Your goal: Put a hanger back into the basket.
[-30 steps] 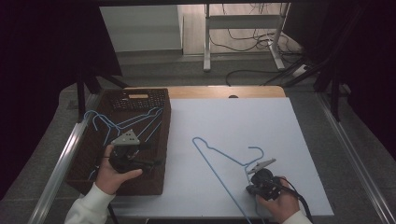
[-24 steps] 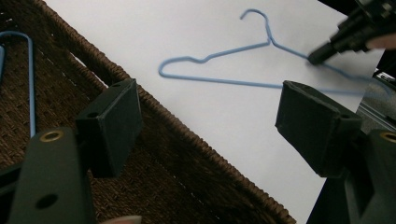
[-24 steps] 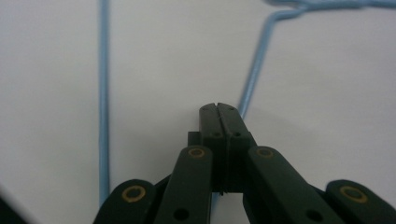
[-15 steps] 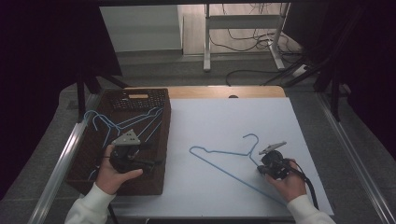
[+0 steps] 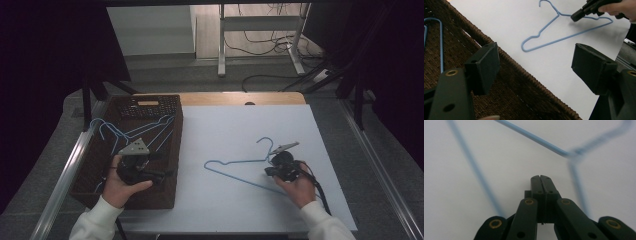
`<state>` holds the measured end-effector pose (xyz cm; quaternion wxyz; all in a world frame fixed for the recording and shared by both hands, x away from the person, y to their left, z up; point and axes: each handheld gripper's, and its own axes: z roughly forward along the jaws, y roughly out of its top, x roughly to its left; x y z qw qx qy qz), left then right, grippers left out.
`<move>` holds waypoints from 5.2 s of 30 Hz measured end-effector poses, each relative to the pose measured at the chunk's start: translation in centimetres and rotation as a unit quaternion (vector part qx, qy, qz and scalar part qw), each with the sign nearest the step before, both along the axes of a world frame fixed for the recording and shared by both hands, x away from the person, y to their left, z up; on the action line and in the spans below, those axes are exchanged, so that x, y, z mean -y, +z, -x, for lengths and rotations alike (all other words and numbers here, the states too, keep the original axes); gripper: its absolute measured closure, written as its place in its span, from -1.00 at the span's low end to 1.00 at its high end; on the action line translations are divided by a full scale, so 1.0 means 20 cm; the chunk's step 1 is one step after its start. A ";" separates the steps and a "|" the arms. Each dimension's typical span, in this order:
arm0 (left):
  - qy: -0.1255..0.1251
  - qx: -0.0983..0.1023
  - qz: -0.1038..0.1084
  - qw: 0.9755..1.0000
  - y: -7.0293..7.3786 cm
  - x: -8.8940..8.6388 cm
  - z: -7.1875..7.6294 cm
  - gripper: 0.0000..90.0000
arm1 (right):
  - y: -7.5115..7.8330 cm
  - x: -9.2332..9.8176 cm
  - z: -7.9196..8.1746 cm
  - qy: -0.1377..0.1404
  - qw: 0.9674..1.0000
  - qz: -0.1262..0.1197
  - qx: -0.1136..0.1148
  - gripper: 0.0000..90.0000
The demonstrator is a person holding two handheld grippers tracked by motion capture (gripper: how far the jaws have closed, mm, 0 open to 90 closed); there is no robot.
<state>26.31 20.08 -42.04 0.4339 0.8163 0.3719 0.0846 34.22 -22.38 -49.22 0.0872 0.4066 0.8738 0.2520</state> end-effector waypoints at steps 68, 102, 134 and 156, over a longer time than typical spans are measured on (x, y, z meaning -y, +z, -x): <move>-0.008 0.014 -0.003 1.000 0.02 0.02 0.02 -0.50 | 0.05 -0.05 0.09 0.005 0.998 -0.060 0.006 0.75; -0.029 0.027 -0.008 0.999 0.05 0.13 0.05 -0.50 | -0.04 -0.20 -0.08 -0.057 0.998 0.008 0.011 0.89; -0.097 -0.097 -0.068 0.988 -0.31 0.91 -0.07 -0.39 | 0.08 -0.14 -0.01 -0.064 0.995 -0.032 0.065 0.89; -0.118 -0.147 -0.042 0.981 -0.46 1.07 -0.15 0.83 | 0.13 -0.10 0.01 -0.072 0.992 -0.060 0.079 0.88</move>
